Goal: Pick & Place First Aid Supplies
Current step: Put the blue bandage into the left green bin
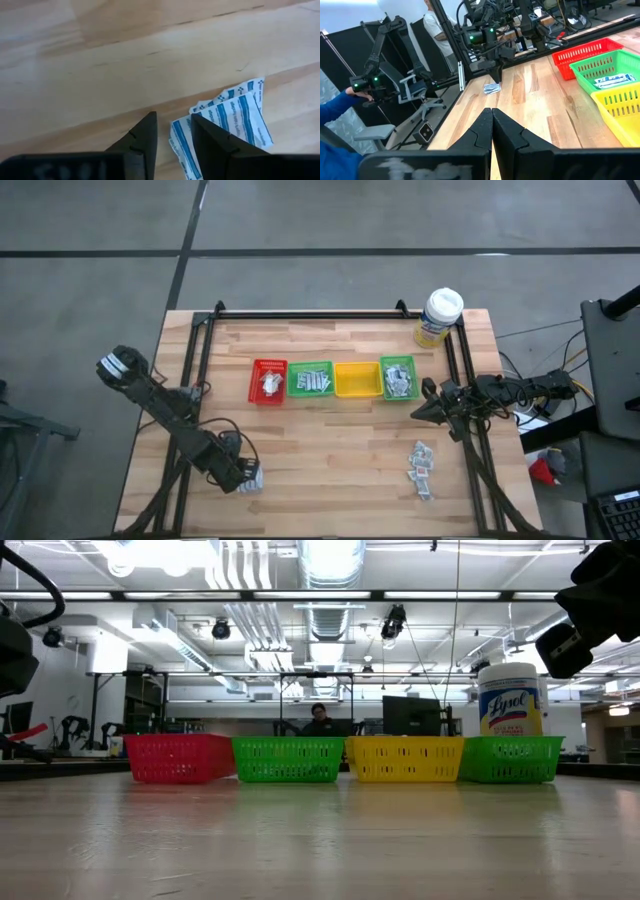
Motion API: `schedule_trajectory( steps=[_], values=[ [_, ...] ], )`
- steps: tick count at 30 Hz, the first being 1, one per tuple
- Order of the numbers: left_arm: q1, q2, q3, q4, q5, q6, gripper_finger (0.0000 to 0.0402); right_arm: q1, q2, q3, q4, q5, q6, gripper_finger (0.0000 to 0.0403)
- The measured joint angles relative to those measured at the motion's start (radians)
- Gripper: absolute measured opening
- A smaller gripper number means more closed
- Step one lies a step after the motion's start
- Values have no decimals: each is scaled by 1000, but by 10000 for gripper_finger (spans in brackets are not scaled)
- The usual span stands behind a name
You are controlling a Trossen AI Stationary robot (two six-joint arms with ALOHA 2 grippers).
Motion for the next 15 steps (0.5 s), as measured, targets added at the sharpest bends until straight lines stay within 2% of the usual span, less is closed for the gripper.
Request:
schedule_trajectory(
  steps=[15],
  values=[
    [-1,-4,-36,14,14,-1,78,0,0,0,0,0,0,8]
  ],
)
